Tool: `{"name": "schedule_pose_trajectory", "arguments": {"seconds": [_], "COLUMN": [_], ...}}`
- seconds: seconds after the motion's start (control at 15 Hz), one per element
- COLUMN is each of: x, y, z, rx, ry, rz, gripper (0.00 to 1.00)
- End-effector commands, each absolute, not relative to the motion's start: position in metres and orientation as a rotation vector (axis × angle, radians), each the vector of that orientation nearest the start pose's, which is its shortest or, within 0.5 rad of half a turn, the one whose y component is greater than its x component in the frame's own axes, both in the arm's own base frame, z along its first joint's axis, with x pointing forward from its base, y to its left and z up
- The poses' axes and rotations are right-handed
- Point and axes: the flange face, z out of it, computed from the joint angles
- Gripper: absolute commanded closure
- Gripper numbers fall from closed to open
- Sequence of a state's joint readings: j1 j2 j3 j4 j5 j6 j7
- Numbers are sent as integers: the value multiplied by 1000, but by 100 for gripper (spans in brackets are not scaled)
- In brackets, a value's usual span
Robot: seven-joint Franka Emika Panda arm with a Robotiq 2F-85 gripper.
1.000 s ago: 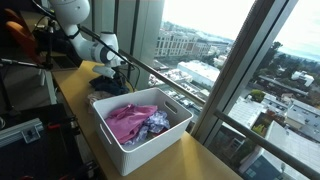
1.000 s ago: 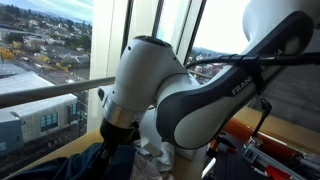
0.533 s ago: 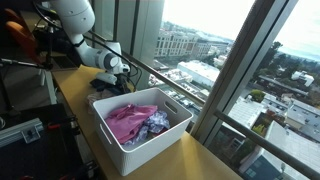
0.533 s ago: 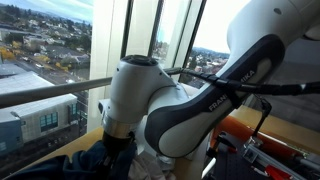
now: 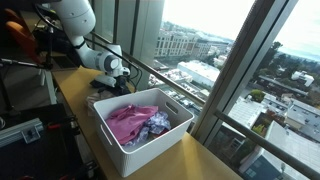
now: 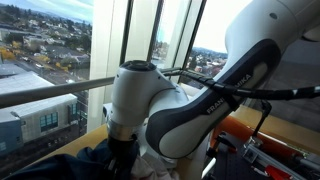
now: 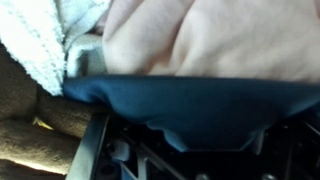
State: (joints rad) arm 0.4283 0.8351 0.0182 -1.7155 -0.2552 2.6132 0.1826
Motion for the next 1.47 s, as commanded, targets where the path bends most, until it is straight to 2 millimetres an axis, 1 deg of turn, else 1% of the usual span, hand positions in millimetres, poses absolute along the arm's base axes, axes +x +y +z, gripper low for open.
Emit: {"name": "schedule_pose_trajectory", "arguments": {"seconds": [0.0,0.13,0.2,0.33,0.4,0.53,0.73,0.87,1.07,1.2,1.4], "x": [585,575,566,550,544,531,513,503,494,493,495], "y": [273,270,268,265,264,259,246,233,210,192,158], "z": [115,135,153,186,200,234,286,322,380,422,489], "rx": [-3180,-3167,-3156,-3133,-3122,-3097,-3059,-3029,-2985,-2951,-2909], "ry": [-707,-690,-693,-705,-706,-697,-646,-600,-525,-472,-388], "rz": [-98,-90,-105,-146,-174,-228,-296,-338,-437,-519,-647], "gripper": [84,97,93,96,95,94,94,94,94,94,94]}}
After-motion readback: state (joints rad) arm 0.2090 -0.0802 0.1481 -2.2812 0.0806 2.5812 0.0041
